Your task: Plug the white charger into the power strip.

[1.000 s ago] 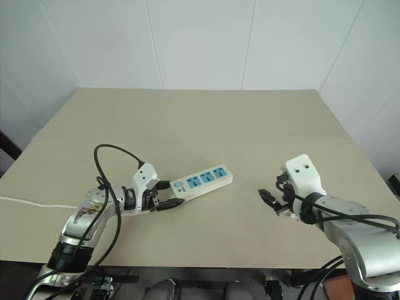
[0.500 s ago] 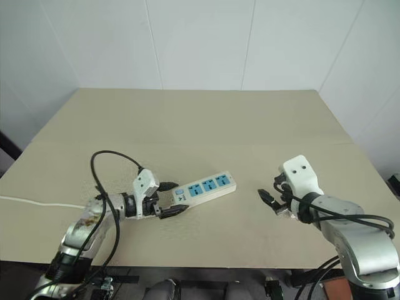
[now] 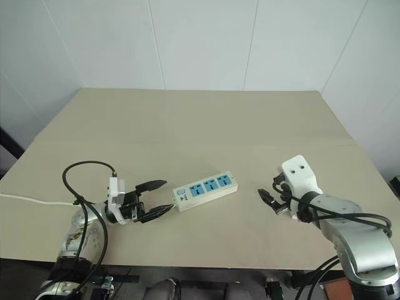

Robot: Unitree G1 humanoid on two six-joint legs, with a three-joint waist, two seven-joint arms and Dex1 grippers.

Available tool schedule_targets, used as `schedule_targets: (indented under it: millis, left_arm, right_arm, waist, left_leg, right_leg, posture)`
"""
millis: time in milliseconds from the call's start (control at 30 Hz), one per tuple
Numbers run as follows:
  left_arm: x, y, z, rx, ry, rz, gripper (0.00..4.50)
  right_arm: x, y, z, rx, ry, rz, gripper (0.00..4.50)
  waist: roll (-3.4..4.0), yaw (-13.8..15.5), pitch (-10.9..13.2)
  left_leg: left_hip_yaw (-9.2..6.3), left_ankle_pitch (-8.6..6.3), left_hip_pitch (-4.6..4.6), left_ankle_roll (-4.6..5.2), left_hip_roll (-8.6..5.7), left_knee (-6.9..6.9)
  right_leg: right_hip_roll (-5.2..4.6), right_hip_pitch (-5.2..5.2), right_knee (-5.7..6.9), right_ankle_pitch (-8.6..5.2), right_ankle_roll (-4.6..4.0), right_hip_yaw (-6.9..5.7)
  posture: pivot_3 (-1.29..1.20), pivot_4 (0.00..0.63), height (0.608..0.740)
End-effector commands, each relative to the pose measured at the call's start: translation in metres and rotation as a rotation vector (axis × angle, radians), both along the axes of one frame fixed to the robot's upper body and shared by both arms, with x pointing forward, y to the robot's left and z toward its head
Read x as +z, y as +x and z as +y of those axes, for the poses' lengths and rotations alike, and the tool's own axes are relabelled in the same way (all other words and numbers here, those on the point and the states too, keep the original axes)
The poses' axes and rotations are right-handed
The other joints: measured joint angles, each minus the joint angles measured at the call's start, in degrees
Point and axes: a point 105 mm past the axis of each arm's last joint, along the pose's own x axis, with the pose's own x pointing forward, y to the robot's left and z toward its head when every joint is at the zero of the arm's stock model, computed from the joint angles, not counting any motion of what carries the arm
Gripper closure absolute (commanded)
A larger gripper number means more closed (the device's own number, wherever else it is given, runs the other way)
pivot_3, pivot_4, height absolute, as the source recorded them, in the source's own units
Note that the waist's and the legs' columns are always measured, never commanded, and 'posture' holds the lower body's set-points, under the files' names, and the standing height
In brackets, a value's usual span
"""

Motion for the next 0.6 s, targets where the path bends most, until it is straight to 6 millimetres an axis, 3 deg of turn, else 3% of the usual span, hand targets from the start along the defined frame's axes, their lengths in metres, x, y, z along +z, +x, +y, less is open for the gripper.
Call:
schedule_targets:
  millis: [33, 400, 600]
  left_arm:
    - [-0.003, 0.004, -0.006, -0.005, 0.002, -0.042, 0.02]
    - [-0.016, 0.022, -0.015, 0.034, 0.029, -0.046, 0.02]
    - [-0.021, 0.019, -0.018, -0.037, 0.077, -0.022, 0.02]
  right_arm:
    - [0.014, -0.002, -0.003, -0.006, -0.025, -0.065, 0.0]
    - [0.014, -0.008, -0.005, -0.026, -0.044, -0.065, 0.0]
    - [0.013, -0.008, -0.006, -0.033, -0.043, -0.066, 0.0]
  waist:
    - [-0.01, -0.08, 0.0]
    - [0.0, -0.15, -0.03]
    - [0.0, -0.13, -0.03]
  left_leg:
    - [-0.01, 0.0, -0.01, 0.0, 0.0, 0.0]
    - [-0.02, 0.0, 0.01, 0.0, 0.0, 0.0]
    - [-0.02, 0.0, 0.01, 0.0, -0.01, 0.0]
  right_leg:
    - [0.01, 0.0, -0.01, 0.0, 0.0, 0.0]
    - [0.01, 0.0, 0.02, 0.0, 0.01, 0.0]
    - [0.01, 0.01, 0.01, 0.0, 0.01, 0.0]
  posture:
    - [0.0, 0.15, 0.74]
    - [0.0, 0.15, 0.74]
    - [0.0, 0.15, 0.74]
